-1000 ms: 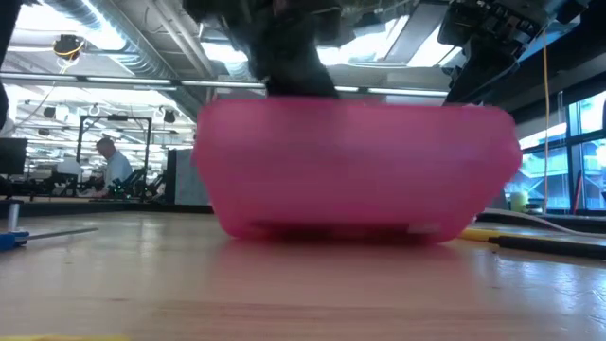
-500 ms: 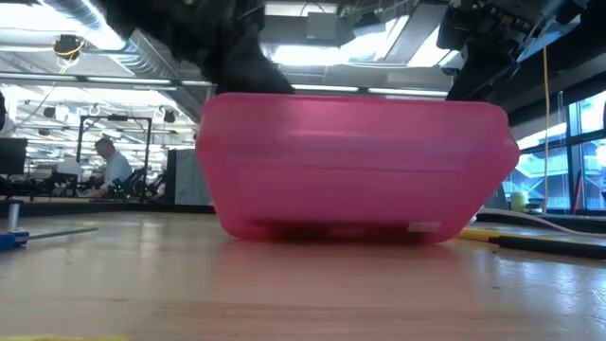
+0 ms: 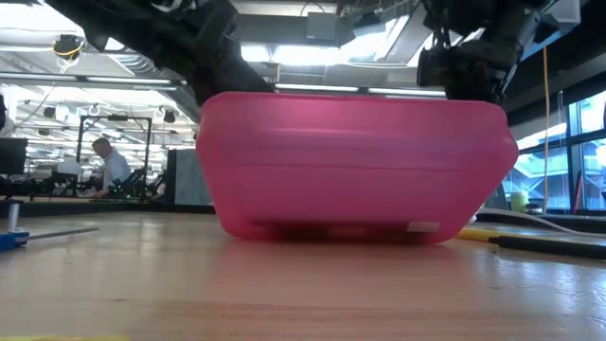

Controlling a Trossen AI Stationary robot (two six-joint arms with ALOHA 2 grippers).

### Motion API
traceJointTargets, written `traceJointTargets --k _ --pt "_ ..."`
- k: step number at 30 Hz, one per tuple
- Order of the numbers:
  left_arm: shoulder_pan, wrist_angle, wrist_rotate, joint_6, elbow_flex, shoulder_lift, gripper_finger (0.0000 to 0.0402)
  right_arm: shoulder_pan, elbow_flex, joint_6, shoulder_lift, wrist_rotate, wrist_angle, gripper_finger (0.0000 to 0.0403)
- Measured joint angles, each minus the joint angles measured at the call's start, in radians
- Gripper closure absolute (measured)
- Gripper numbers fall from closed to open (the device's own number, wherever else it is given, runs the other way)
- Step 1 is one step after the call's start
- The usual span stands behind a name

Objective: Pick & place school supplies into a supply box
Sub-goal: Put the top yellow pen into the red supply box

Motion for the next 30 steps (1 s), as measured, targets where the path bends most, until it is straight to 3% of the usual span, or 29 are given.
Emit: traceJointTargets --k 7,30 --pt "-0.007 -0.054 -0.006 0.000 0.000 -0.046 0.0294 0.066 0.080 0.168 0.087 0.009 -0.178 0.0266" --pt "-0.007 -0.070 -0.004 0.000 0.000 -0.037 0.0300 0.188 0.093 0.317 0.359 0.027 -0.099 0.0266"
